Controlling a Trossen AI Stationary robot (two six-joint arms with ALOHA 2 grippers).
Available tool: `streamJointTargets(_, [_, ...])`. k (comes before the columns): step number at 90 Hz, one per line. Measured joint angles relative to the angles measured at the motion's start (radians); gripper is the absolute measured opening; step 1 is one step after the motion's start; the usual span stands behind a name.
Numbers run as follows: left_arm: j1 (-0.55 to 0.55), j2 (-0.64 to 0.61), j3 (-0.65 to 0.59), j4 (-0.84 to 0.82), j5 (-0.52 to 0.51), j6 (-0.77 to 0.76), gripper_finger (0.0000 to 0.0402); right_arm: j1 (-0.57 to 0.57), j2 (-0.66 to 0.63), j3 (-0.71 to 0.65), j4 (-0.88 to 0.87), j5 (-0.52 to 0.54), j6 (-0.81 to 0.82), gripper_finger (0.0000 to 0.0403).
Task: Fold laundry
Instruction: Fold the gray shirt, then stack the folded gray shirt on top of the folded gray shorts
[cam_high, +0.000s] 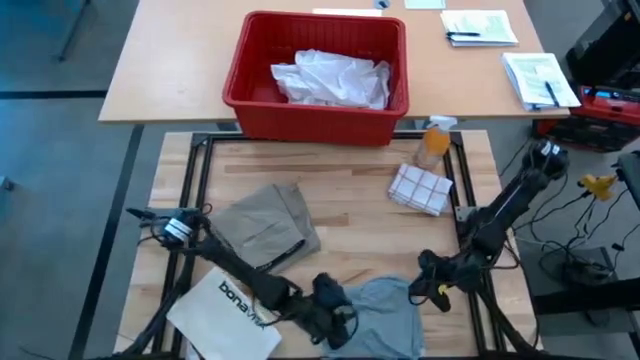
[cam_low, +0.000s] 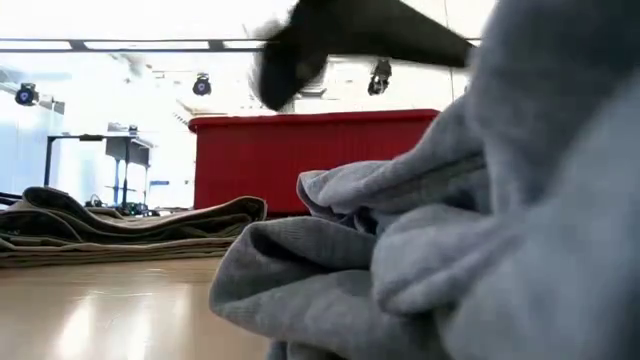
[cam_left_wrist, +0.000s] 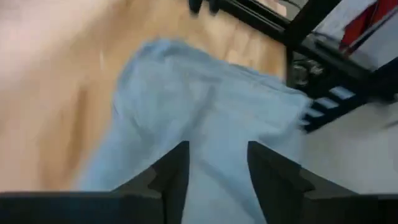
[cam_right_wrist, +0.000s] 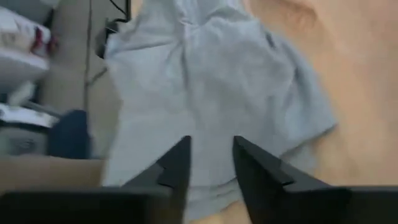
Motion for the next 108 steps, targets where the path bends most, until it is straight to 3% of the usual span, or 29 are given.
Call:
streamJointTargets(18, [-0.103,-0.029,-0.098,0.075,-0.03,-0.392,0.0221,0.092,-0.015,0.018,-0.075,-0.01,0.306,0.0267])
streamJointTargets(29, [-0.155,-0.029,-0.232,0.306,-0.057,-0.573,0.0257,0.149,0.029,-0.01,-0.064,-0.012,0.43,0.0352])
streamJointTargets(36, [-0.166,-0.029,-0.305,0.428,-0.086,-0.626,0.0271,0.152,0.059,-0.04,0.008,-0.012,0.459,0.038])
streamJointTargets(54, [-0.133,-0.042,-0.353,0.524,-0.105,-0.561,0.0272,0.151,0.173,-0.09,0.198,0.002,0.498,0.0386])
streamJointTargets(77, [-0.057,-0.071,-0.222,0.449,-0.06,-0.253,0.024,0.151,0.384,-0.097,0.459,0.051,0.52,0.038])
streamJointTargets(91, [0.025,-0.053,-0.114,0.391,0.055,-0.024,0.0213,0.149,0.464,-0.095,0.545,0.096,0.555,0.038])
streamJointTargets(96, [0.057,-0.036,-0.09,0.364,0.112,0.002,0.0203,0.142,0.473,-0.095,0.568,0.096,0.552,0.038])
streamJointTargets(108, [0.104,-0.013,-0.057,0.373,0.132,0.056,0.018,0.116,0.477,-0.081,0.559,0.086,0.552,0.038])
